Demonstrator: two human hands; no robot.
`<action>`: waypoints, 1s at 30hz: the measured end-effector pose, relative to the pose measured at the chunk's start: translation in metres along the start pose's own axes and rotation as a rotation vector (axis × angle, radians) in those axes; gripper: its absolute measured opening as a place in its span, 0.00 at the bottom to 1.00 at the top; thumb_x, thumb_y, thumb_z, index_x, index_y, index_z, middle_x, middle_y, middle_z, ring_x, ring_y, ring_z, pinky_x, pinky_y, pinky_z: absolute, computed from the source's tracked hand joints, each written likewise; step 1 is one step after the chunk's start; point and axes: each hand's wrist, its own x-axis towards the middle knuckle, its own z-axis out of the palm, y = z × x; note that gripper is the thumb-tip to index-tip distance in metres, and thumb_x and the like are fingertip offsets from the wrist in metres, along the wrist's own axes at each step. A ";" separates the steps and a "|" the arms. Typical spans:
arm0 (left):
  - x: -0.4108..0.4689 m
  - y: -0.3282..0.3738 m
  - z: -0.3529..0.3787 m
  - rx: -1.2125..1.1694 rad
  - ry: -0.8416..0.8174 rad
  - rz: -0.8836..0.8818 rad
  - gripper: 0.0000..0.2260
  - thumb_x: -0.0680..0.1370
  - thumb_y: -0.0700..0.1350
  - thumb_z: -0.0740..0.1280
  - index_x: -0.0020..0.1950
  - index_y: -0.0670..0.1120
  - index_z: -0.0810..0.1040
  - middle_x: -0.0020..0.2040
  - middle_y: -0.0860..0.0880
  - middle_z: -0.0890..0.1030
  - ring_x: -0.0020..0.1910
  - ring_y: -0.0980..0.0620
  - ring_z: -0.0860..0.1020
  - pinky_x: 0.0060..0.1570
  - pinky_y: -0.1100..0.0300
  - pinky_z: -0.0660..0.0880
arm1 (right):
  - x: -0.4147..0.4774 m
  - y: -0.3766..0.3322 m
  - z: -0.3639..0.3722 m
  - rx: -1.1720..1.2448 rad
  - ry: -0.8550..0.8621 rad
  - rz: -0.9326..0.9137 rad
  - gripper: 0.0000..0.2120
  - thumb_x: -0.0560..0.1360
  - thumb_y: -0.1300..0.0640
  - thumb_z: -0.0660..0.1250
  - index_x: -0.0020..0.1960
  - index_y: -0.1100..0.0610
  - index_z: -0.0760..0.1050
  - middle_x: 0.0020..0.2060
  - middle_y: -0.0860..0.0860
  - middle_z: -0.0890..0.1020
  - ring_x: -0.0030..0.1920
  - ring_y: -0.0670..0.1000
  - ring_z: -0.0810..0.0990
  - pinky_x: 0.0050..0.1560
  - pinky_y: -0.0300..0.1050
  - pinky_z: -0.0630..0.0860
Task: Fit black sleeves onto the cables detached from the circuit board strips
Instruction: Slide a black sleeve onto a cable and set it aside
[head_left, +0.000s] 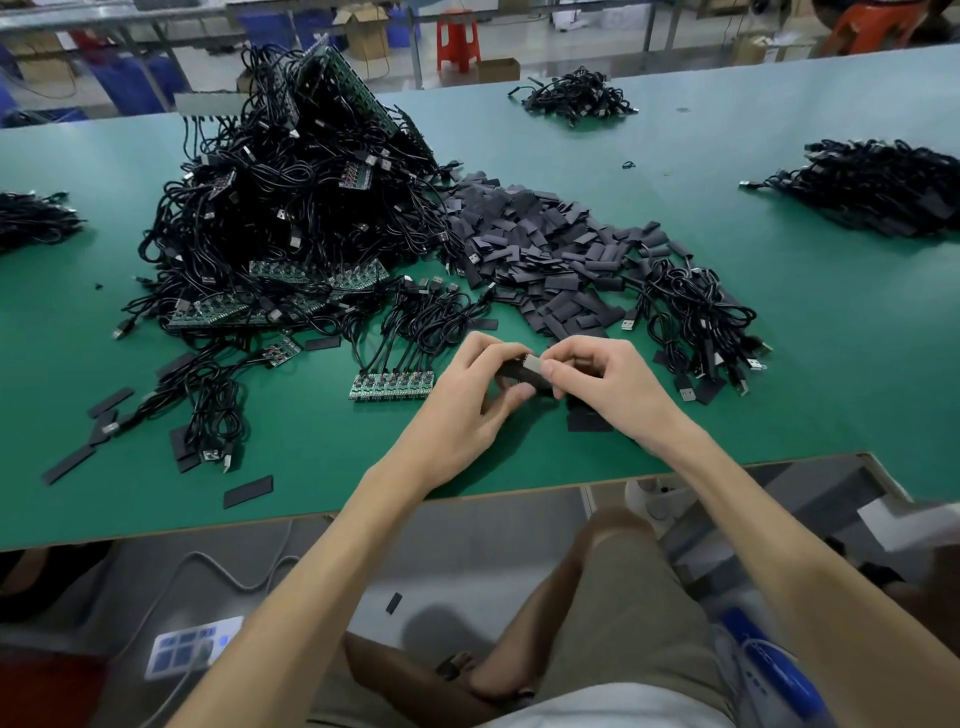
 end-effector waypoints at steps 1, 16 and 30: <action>0.000 0.000 0.000 0.012 0.001 -0.006 0.13 0.81 0.42 0.69 0.65 0.42 0.76 0.56 0.51 0.72 0.52 0.65 0.73 0.53 0.75 0.65 | 0.000 -0.001 0.000 0.001 -0.001 0.004 0.04 0.79 0.60 0.71 0.47 0.58 0.83 0.31 0.50 0.81 0.34 0.46 0.77 0.41 0.36 0.73; -0.002 0.001 0.000 0.108 0.170 -0.120 0.09 0.81 0.42 0.69 0.60 0.42 0.82 0.52 0.50 0.78 0.43 0.51 0.75 0.47 0.54 0.74 | -0.001 0.000 -0.001 0.040 -0.006 -0.020 0.02 0.79 0.59 0.72 0.51 0.56 0.82 0.32 0.53 0.83 0.36 0.48 0.80 0.48 0.36 0.75; -0.002 0.001 -0.003 0.096 0.198 -0.158 0.07 0.80 0.39 0.70 0.56 0.40 0.83 0.50 0.49 0.79 0.34 0.50 0.73 0.41 0.48 0.75 | -0.001 0.002 -0.002 0.041 0.032 -0.014 0.03 0.78 0.61 0.73 0.49 0.57 0.85 0.32 0.54 0.83 0.34 0.47 0.79 0.40 0.35 0.75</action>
